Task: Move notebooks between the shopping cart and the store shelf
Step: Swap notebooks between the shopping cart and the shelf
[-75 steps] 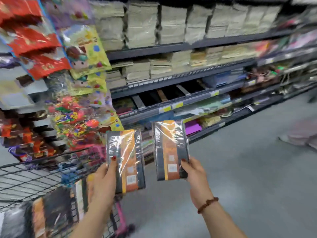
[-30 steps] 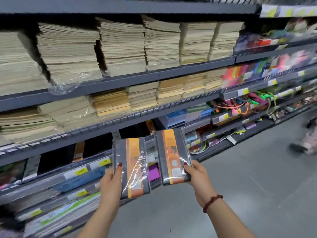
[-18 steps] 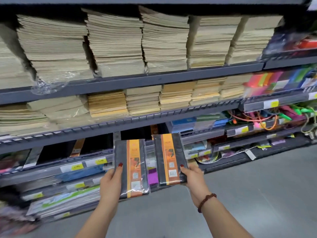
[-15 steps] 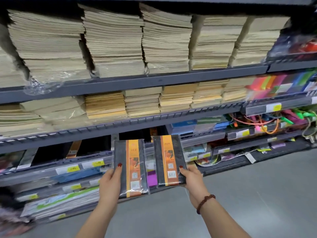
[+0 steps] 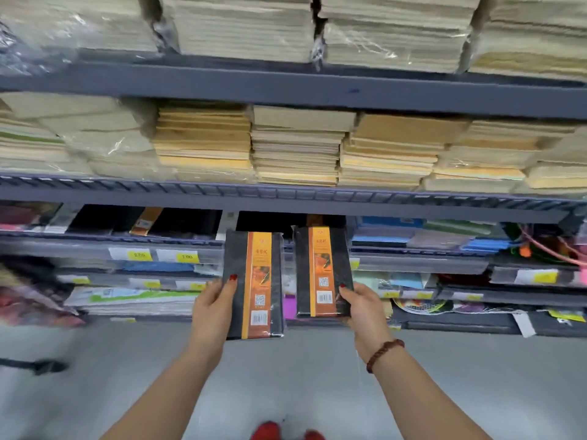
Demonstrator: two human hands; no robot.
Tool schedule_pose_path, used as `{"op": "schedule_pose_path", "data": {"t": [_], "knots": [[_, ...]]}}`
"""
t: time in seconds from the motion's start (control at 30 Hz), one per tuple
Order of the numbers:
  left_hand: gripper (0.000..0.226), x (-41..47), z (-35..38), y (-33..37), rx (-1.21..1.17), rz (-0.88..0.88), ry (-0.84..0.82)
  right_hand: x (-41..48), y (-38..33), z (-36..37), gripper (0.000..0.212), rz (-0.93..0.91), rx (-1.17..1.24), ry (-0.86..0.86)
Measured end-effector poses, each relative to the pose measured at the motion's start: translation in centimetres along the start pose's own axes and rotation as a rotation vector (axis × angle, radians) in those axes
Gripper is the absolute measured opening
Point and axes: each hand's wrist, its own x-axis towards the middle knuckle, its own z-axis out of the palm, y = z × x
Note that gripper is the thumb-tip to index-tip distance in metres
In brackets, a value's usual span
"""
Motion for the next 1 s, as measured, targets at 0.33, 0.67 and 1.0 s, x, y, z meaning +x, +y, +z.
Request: {"op": "schedule_pose_path", "data": {"t": [0.33, 0.67, 1.0], "knots": [[0.035, 4.4, 3.7, -3.9, -0.034, 0.014, 0.063, 8.0, 2.1, 1.0, 0.013, 0.024, 0.109, -0.005], [0.028, 7.0, 4.5, -4.7, -0.091, 0.038, 0.049, 6.4, 2.4, 0.7, 0.091, -0.493, -0.385, -0.086], [0.027, 8.9, 4.8, -4.3, -0.121, 0.088, 0.004, 11.3, 2.4, 2.1, 0.037, -0.9, -0.847, 0.092]]}}
